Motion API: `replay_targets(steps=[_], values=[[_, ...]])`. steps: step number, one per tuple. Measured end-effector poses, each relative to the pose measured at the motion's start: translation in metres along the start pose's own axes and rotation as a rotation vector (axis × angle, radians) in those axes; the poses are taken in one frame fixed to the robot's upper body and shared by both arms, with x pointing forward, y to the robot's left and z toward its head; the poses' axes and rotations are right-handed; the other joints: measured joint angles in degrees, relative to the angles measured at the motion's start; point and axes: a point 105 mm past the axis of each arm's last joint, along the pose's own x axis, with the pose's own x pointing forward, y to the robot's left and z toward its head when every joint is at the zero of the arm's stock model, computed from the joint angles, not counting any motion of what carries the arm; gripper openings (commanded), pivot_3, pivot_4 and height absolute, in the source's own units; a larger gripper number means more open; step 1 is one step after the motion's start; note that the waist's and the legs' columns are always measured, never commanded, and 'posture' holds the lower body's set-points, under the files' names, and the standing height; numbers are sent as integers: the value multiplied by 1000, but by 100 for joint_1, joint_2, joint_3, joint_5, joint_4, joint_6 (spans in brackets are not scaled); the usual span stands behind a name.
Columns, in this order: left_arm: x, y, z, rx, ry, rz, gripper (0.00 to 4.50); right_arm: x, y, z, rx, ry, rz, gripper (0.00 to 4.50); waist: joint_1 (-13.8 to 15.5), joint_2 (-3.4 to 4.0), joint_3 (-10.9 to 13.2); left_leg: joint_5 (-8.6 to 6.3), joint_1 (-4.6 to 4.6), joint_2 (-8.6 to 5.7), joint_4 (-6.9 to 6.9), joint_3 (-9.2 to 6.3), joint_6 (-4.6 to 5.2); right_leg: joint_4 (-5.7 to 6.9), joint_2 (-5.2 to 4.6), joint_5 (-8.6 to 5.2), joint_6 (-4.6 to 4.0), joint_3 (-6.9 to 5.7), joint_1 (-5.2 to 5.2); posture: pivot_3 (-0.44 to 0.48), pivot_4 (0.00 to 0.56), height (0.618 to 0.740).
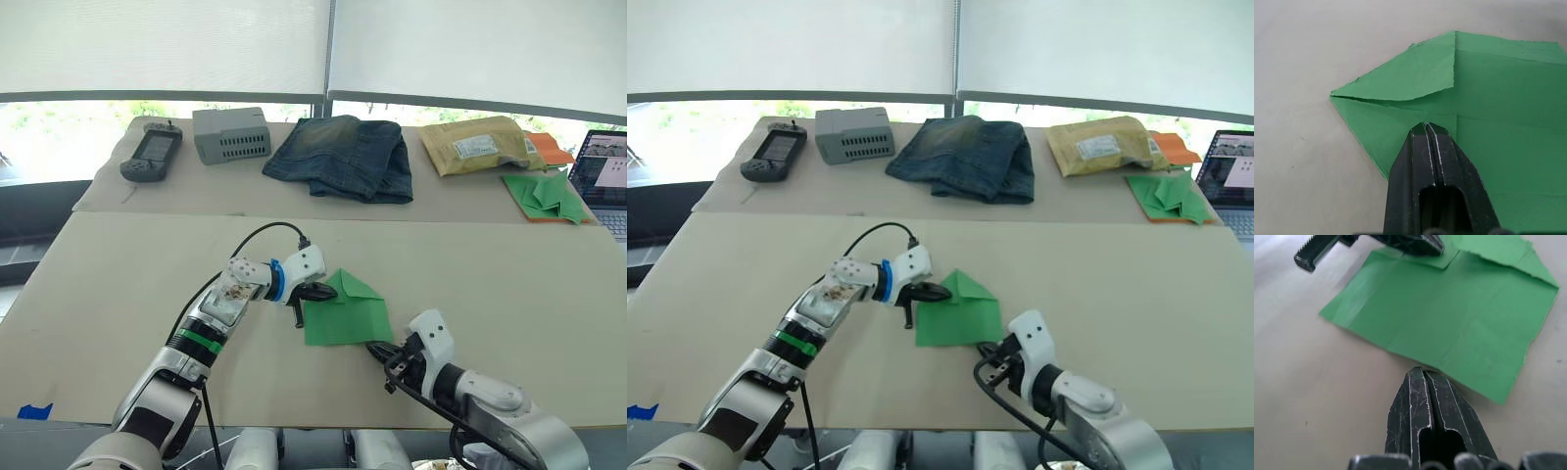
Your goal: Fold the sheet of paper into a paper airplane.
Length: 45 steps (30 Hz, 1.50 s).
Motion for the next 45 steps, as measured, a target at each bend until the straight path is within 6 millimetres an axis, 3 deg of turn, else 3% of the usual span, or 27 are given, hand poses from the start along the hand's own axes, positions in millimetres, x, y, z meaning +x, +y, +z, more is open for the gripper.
replay_targets(steps=[5,12,25,35,45], values=[[0,0,0,2,1,-2,0,1,-6,3,-10,-68,-53,32,-12,0,0,0,1,0,0,-1,0,0,-1,0,0,0,0,0,150,728],[0,0,0,3,1,-5,0,-1,-6,26,-103,-234,-67,32,-16,1,0,0,1,-1,0,1,0,0,0,-1,1,0,0,0,150,728],[1,0,0,20,1,-5,0,12,-4,30,-187,-217,46,32,-15,1,0,0,2,-4,0,3,0,2,0,0,-1,1,1,0,150,728],[28,-12,11,58,-12,-59,0,24,-13,31,-188,-203,79,32,48,1,-1,0,2,-13,3,5,0,2,-4,0,1,0,5,0,150,728],[17,-9,8,88,19,-43,0,33,-16,32,-189,-206,91,32,-34,2,-1,0,8,-6,1,1,0,13,-1,-4,-5,1,4,0,150,728]])
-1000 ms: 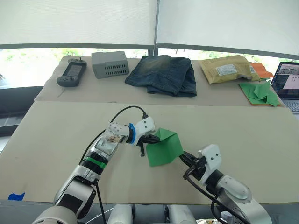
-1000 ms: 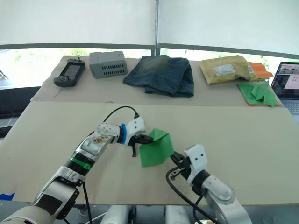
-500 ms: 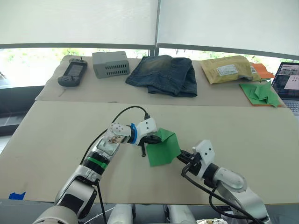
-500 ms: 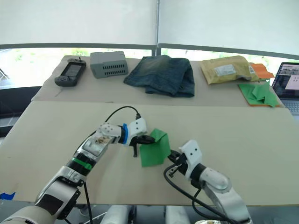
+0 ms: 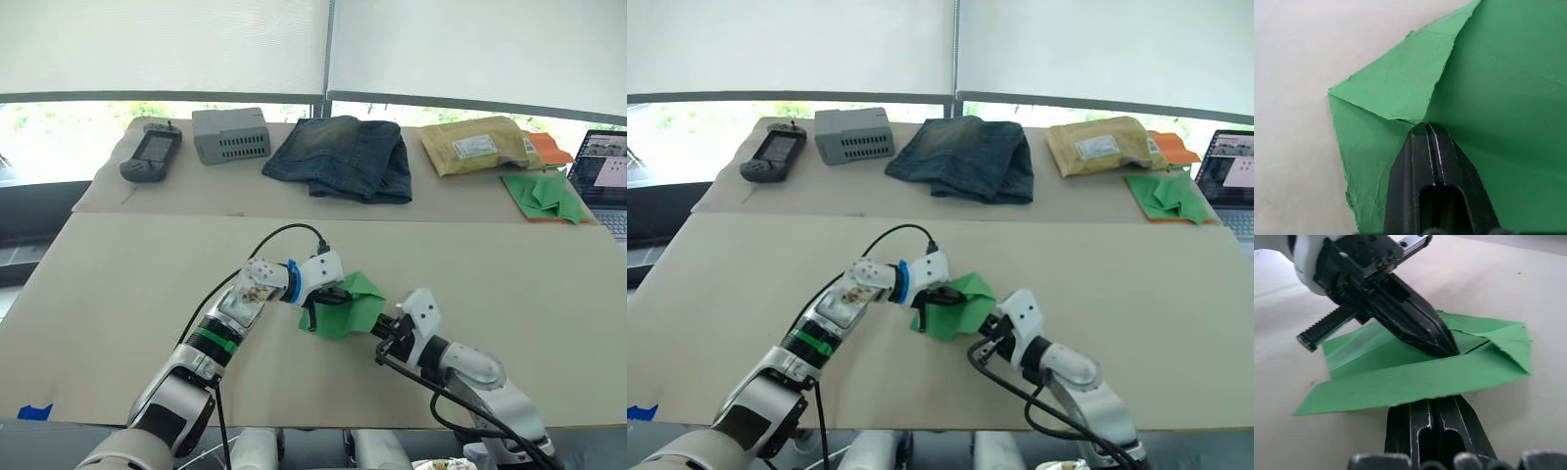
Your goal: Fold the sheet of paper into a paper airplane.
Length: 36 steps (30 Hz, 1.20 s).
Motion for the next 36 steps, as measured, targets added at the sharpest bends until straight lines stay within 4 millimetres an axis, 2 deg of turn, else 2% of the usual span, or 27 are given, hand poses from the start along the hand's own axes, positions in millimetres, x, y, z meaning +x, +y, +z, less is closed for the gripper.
replay_targets(steps=[4,8,13,17,24,32,36], values=[[-14,1,-5,-51,14,16,0,4,-5,2,-10,-10,-5,32,-37,0,0,0,3,2,-2,-1,0,26,2,-10,-9,1,-10,0,150,728],[-32,12,-10,-110,14,83,0,4,-9,-2,-17,11,-11,32,-18,0,1,0,3,3,-1,-2,0,32,5,-12,-12,-1,-13,0,150,728],[-45,22,4,-153,-55,125,0,7,-13,-1,-35,17,-1,32,3,0,1,0,0,-3,0,-2,0,30,-3,-13,-10,0,-13,0,150,728],[-42,20,9,-164,-71,123,0,12,-17,8,-62,-4,1,32,2,0,1,0,1,-4,0,-1,0,30,-2,-12,-10,1,-13,0,150,728],[-27,14,19,-169,-115,97,0,14,-20,12,-83,-8,14,32,2,0,1,0,1,-6,0,0,0,30,-3,-11,-11,1,-13,0,150,728],[-9,-6,-4,-208,-68,37,0,18,-23,23,-110,-34,16,32,-13,0,1,0,1,-4,-1,-2,0,31,-1,-11,-13,1,-14,0,150,728],[-8,-6,-4,-199,-69,42,0,21,-23,30,-123,-50,19,32,-4,0,1,0,1,-5,-1,-1,0,31,-2,-11,-12,1,-13,0,150,728]])
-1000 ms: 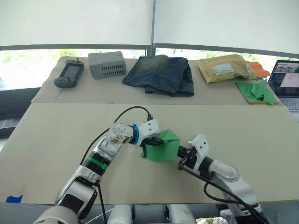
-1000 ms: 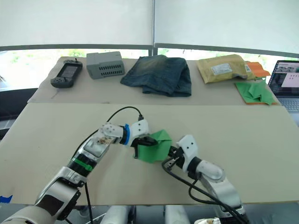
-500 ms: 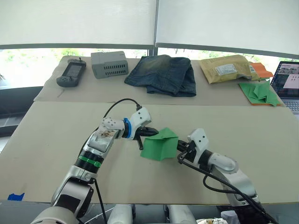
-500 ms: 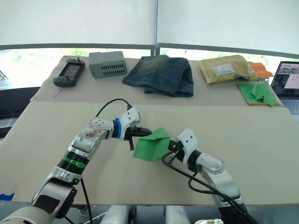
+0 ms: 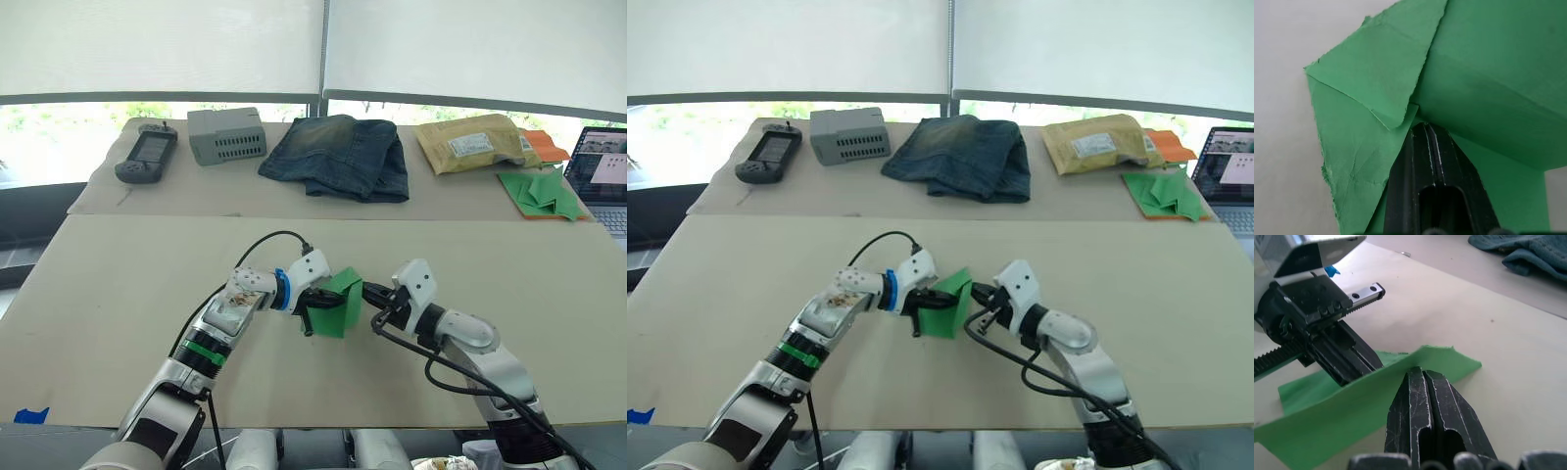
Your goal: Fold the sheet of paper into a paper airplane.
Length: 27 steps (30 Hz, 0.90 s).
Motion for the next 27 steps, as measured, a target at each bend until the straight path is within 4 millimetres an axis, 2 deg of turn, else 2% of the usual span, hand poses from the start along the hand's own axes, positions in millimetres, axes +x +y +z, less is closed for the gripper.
replay_targets(steps=[11,14,16,19,22,24,27], values=[[-3,1,4,-35,-38,20,0,8,1,-1,3,-4,14,32,-17,0,0,0,0,2,-3,-2,0,0,2,1,-2,0,-2,0,150,728],[-16,-5,6,-89,-68,-11,0,9,1,-5,4,9,14,32,-34,1,1,0,-1,5,-3,-6,0,1,1,3,-6,2,-6,0,150,728],[-34,-10,17,-139,-138,-44,0,9,0,-7,1,18,9,32,-46,3,4,0,-2,21,-3,-13,0,3,1,3,-6,2,-7,0,150,728],[-53,-6,38,-141,-228,-30,0,9,0,-8,1,22,11,32,-22,4,4,0,4,19,-2,-12,0,2,1,0,-1,2,-1,0,150,728],[-57,3,46,-157,-271,10,0,9,1,-8,3,20,17,32,6,3,4,0,3,11,1,-7,0,0,-2,0,1,1,1,0,150,728],[-55,11,46,-164,-264,55,0,10,2,-8,6,17,23,32,4,4,4,0,4,0,0,-7,0,0,-2,1,-1,2,1,0,150,728],[-48,19,36,-158,-200,111,0,11,3,-8,7,17,27,32,1,4,4,0,4,0,-2,-6,0,0,0,3,-5,2,0,0,150,728]])
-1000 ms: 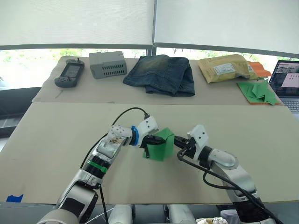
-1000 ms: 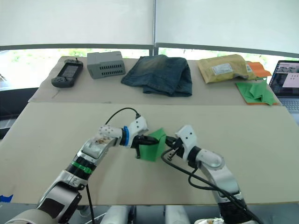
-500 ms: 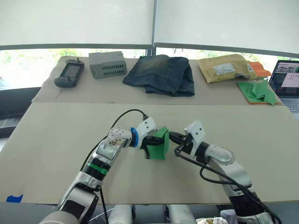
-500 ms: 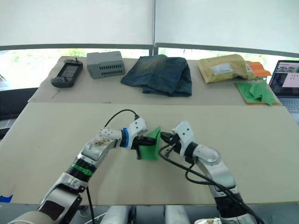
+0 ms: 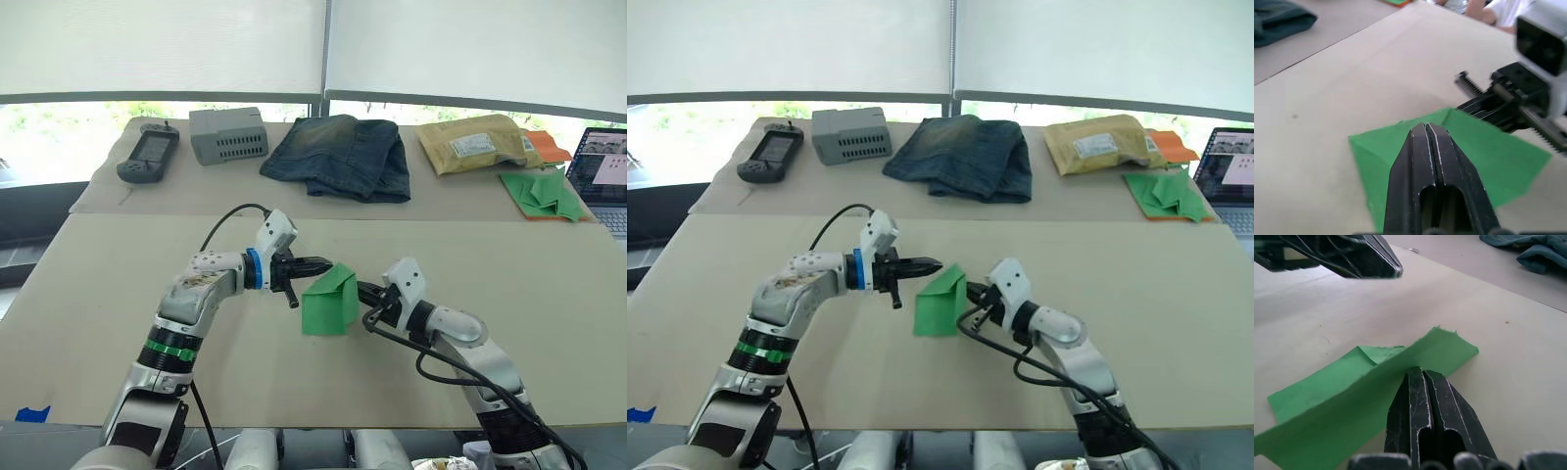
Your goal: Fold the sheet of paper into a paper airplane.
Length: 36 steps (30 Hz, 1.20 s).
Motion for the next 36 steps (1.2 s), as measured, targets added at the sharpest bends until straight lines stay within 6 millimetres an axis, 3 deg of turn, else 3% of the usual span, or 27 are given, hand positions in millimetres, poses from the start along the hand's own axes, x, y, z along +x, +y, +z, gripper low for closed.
replay_targets(steps=[7,23,36], values=[[25,2,-35,5,105,15,0,0,0,-1,0,2,1,32,-4,-1,0,0,-4,-1,0,4,0,0,0,3,-4,0,-3,0,150,728],[39,-5,-46,46,129,-27,0,2,1,1,4,-6,1,32,-9,-1,0,0,-3,0,0,4,0,1,1,1,-1,0,-2,0,150,728],[37,-4,-47,48,121,-18,0,23,8,3,-32,-8,56,32,-18,0,0,0,-2,0,0,2,0,1,0,2,-3,0,-2,0,150,728]])
